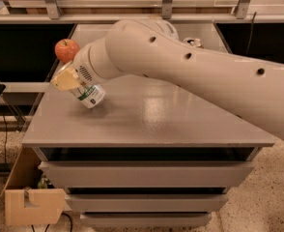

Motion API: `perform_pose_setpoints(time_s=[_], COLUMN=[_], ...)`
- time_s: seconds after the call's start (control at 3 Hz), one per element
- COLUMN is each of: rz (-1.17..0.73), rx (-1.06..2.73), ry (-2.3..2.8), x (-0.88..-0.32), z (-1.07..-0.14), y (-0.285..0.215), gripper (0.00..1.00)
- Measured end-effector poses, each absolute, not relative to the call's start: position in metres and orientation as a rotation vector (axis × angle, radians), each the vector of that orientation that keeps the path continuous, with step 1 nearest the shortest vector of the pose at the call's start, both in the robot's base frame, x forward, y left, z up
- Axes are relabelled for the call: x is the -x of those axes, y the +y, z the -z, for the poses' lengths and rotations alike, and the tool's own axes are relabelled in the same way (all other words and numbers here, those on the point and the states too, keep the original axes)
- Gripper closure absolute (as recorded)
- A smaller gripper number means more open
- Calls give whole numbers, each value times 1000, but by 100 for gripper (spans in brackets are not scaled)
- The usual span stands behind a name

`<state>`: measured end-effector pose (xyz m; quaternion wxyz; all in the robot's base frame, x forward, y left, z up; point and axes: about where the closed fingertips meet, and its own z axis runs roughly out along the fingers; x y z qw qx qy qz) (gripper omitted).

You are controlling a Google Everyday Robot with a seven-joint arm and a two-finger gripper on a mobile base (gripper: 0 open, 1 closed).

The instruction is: Place 7up can upright

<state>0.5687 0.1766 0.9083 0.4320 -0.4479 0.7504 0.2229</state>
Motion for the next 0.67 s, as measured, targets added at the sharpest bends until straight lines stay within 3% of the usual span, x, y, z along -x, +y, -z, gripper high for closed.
perform_pose_setpoints(time_s=[0.67], rz=[-626], rx=[921], ry=[1626], x=[-603], z=[-956], y=[166], gripper=[100])
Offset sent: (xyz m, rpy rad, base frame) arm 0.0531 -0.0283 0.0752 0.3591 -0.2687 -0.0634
